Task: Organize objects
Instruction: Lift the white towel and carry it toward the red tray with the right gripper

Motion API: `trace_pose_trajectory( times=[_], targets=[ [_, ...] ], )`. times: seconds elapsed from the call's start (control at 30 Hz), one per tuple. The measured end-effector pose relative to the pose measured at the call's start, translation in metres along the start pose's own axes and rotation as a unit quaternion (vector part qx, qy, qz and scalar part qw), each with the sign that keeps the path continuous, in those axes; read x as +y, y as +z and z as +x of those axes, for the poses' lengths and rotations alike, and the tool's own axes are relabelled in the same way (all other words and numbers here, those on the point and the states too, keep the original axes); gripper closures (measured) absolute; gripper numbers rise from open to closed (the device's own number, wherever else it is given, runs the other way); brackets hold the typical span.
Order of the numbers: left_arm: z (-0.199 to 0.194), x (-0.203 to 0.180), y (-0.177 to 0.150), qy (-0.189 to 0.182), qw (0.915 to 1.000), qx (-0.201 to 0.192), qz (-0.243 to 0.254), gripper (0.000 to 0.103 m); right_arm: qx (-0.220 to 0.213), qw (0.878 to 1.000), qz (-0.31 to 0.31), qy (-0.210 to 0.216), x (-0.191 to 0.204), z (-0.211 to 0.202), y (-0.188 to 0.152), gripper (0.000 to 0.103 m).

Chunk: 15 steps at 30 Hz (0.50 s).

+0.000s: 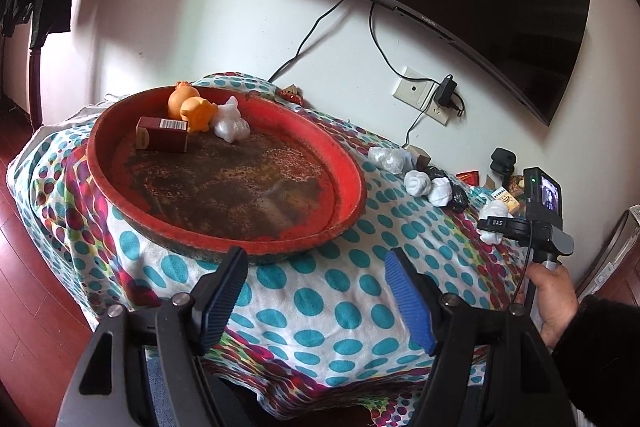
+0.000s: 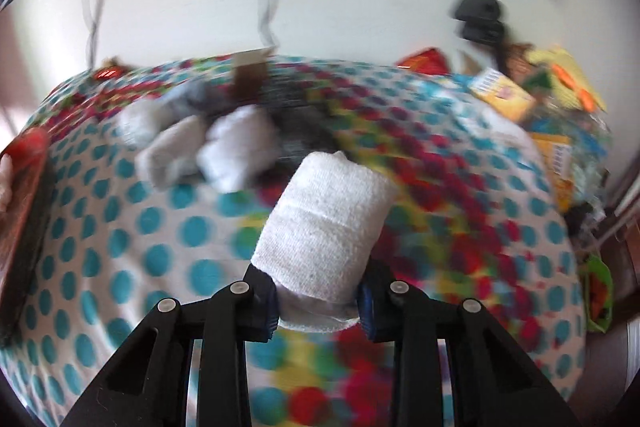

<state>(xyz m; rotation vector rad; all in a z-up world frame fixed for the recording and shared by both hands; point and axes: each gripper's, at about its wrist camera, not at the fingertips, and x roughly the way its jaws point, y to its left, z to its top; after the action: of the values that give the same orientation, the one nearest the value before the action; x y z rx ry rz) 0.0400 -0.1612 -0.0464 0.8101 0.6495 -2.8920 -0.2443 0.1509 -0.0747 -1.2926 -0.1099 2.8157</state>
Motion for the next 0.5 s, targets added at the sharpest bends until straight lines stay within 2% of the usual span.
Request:
trace_pose_trajectory(
  times=[0.23,0.5],
  targets=[
    [0.002,-0.004,-0.005,0.006,0.9999,0.004,0.010,0.030,-0.016,1.000,0.020,-0.014,-0.031,-0.013,0.002,0.074],
    [0.003,-0.012,-0.010,0.007,0.9995,0.003,0.030,0.030,-0.036,0.999,0.011,-0.001,-0.019,-0.027,0.007,0.074]
  ],
)
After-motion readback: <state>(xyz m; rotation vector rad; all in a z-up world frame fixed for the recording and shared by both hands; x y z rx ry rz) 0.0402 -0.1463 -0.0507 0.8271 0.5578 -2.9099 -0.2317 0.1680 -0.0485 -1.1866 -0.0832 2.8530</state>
